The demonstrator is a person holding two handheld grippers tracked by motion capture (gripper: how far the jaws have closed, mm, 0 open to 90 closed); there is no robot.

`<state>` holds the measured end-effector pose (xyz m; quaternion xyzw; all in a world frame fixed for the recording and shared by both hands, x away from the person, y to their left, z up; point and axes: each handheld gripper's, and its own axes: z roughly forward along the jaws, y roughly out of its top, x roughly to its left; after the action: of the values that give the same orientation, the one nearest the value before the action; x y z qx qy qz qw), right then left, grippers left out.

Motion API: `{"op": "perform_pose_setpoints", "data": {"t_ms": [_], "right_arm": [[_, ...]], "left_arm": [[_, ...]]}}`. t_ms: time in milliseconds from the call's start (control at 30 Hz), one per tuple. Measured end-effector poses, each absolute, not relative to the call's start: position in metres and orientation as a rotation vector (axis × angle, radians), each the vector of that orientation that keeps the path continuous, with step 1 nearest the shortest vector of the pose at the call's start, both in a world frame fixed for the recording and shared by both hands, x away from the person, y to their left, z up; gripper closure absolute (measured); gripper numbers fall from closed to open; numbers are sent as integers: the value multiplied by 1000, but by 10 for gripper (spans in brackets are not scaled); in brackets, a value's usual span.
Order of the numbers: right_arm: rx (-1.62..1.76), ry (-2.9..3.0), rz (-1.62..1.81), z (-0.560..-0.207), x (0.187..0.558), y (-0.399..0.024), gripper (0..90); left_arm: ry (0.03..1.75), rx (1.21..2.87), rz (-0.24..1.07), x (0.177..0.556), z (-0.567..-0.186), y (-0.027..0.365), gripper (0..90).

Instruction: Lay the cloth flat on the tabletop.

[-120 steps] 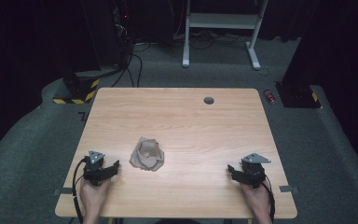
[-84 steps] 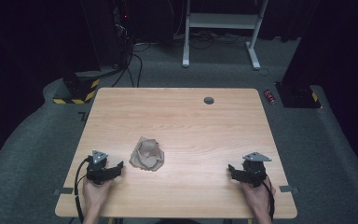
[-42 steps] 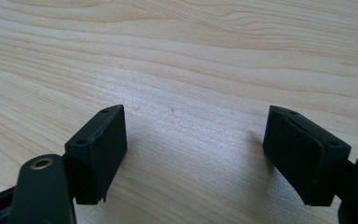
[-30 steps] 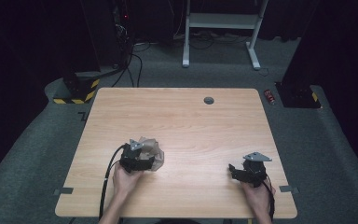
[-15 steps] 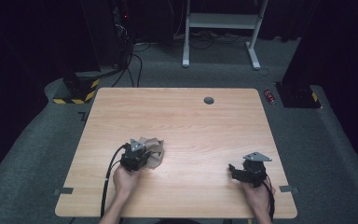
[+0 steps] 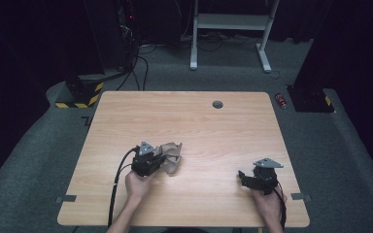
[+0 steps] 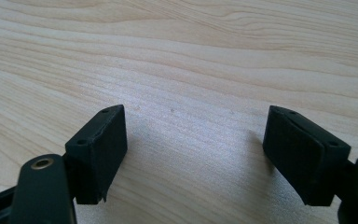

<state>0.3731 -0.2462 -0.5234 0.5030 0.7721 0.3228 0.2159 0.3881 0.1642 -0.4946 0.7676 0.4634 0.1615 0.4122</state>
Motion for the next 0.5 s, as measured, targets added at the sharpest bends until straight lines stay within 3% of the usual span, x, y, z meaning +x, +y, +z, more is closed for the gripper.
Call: {"op": "perform_pose_setpoints", "data": {"t_ms": [500], "right_arm": [[1394, 2140, 894, -523, 373, -246, 214]], "left_arm": [[1084, 1933, 353, 394, -481, 138, 834]]}}
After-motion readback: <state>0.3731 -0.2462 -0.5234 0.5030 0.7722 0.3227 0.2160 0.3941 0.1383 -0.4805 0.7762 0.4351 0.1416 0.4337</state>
